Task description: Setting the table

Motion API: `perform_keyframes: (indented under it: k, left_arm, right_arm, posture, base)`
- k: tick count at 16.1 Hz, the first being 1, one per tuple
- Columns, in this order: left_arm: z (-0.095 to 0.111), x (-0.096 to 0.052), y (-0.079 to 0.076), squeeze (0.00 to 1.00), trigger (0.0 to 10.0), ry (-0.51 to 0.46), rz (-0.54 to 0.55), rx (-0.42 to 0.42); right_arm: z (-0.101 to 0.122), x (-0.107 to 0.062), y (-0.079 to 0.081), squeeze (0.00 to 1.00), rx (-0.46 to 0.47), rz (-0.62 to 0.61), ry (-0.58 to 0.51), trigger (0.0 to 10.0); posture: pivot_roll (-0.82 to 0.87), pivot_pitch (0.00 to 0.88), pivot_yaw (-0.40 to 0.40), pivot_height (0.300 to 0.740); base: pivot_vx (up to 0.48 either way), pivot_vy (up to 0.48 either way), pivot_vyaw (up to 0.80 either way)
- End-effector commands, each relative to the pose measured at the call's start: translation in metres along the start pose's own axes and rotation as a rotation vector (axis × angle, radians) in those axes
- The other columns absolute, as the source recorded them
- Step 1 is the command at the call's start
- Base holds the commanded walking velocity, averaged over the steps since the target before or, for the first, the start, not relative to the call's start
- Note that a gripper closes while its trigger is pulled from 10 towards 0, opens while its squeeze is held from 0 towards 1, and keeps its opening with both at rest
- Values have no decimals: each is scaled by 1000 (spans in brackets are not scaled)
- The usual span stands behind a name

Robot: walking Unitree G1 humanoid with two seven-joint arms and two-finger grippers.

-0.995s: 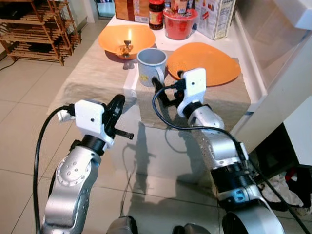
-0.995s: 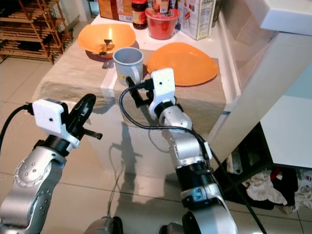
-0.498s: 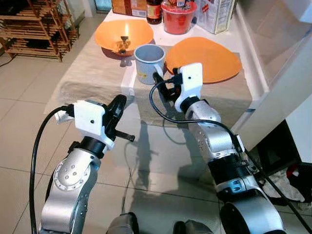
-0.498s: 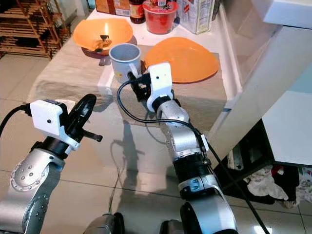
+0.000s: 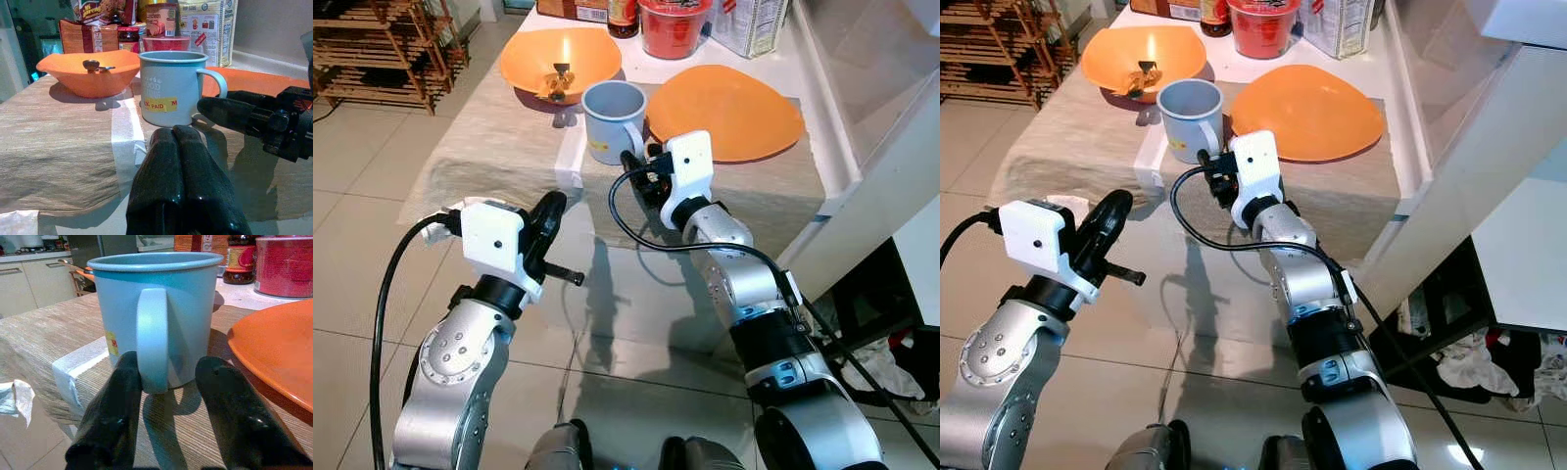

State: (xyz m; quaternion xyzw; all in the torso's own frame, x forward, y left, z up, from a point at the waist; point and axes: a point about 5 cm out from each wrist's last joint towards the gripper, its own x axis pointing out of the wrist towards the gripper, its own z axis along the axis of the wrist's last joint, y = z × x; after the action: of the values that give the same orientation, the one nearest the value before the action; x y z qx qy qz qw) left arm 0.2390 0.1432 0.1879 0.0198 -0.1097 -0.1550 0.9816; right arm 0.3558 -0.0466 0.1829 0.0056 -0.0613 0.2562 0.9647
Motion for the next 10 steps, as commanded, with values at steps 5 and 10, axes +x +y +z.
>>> perform_keyframes:
  k: [5,10]
  left_arm:
    - [1,0,-1,0,10000,6,4,10]
    - [2,0,-2,0,10000,5,5,10]
  right_arm:
    - [9,3,2,0,-3,17,-32,0]
    - [13,3,-1,0,7,8,-60,0]
  posture:
    - [0,183,9,740]
    - [-1,182,9,740]
  base:
    - [0,0,0]
    - [0,0,0]
